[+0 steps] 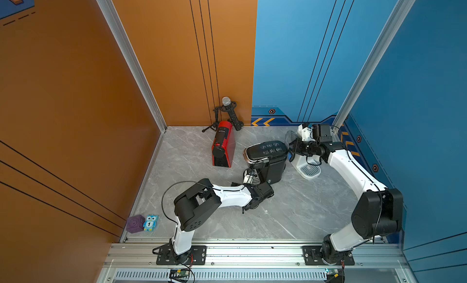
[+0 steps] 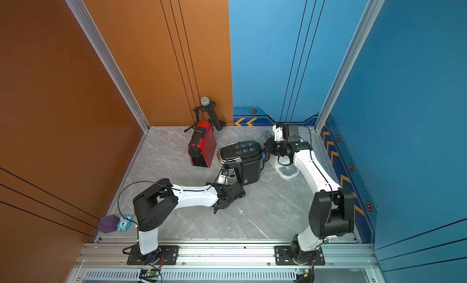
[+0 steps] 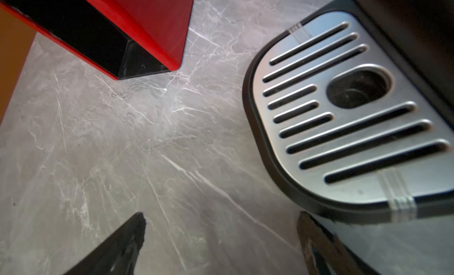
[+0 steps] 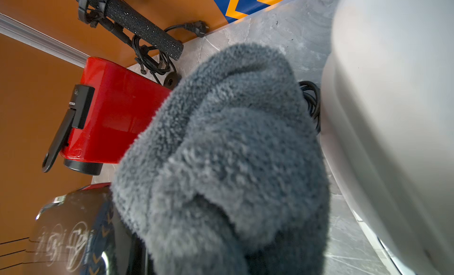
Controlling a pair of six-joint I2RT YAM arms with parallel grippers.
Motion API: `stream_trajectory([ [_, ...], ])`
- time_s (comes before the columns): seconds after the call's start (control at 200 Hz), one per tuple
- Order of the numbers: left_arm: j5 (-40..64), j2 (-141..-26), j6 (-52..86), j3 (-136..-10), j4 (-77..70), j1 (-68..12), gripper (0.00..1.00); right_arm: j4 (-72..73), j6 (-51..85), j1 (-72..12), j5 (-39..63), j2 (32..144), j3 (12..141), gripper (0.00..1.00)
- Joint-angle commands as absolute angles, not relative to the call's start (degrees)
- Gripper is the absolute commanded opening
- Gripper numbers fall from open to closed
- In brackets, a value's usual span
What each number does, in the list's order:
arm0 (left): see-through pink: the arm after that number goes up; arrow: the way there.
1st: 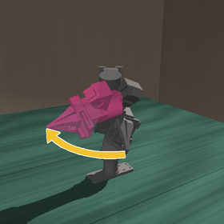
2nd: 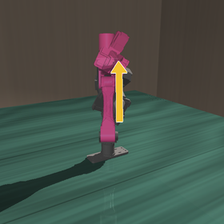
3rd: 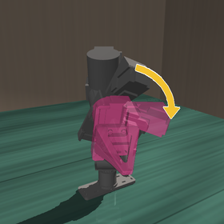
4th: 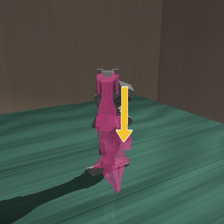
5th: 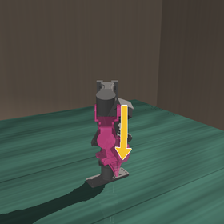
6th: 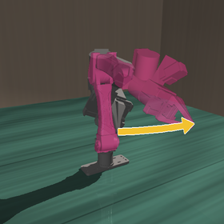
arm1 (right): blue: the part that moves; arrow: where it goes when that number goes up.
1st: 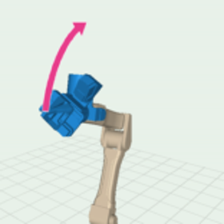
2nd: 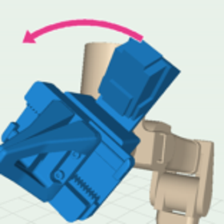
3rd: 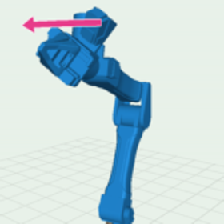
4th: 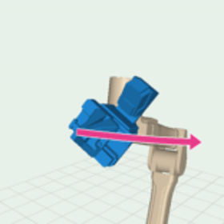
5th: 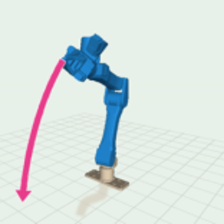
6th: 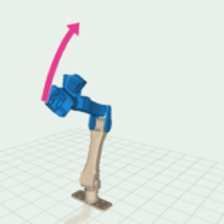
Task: Wipe the surface of a coffee machine
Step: Wipe the dirt from the surface of the coffee machine.
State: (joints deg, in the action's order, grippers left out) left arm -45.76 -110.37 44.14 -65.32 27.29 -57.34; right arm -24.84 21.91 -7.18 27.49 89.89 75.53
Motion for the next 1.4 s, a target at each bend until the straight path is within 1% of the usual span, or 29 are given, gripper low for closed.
stream_trajectory([
  [0.0,-42.7,-111.5,40.5,-67.2,30.5,-56.6,0.98,-22.6,22.9,-8.1,30.1,87.6,73.6,0.13],
  [0.11,-41.9,-110.6,41.0,-67.4,30.5,-56.7,0.98,-20.9,22.8,-9.9,28.0,88.3,67.7,0.13],
  [0.175,-41.9,-109.6,41.5,-66.9,30.5,-56.8,0.98,-17.5,24.1,-11.3,27.3,89.5,63.1,0.13],
  [0.305,-41.9,-108.1,41.3,-66.2,30.5,-57.6,0.98,-11.5,25.6,-15.2,26.0,94.6,56.3,0.12],
  [0.435,-41.9,-107.1,41.0,-65.8,30.6,-58.5,0.98,-7.4,26.4,-17.5,24.9,100.5,53.8,0.12],
  [0.505,-41.9,-106.7,40.9,-65.9,30.6,-58.7,0.98,-6.4,26.8,-17.5,24.8,101.6,53.7,0.11],
  [0.585,-42.2,-106.3,40.7,-65.7,30.6,-58.8,0.98,-7.4,26.4,-17.3,24.9,100.3,55.0,0.11],
  [0.661,-42.2,-106.0,40.8,-65.7,30.6,-58.8,0.98,-11.2,25.5,-17.1,24.8,97.2,57.5,0.11],
  [0.876,-42.2,-106.0,40.8,-65.6,30.6,-59.1,0.98,-20.1,25.3,-16.7,24.6,83.8,65.3,0.12],
  [1.036,-42.3,-106.3,40.8,-65.6,30.5,-59.2,0.98,-21.8,26.8,-16.4,24.8,76.9,67.0,0.12],
  [1.196,-41.9,-106.5,40.8,-65.9,30.5,-59.3,0.98,-21.7,26.4,-16.3,23.5,77.5,63.6,0.12],
  [1.391,-41.9,-106.5,40.7,-65.9,30.5,-59.5,0.98,-16.0,26.7,-16.8,22.3,82.1,56.3,0.12],
])
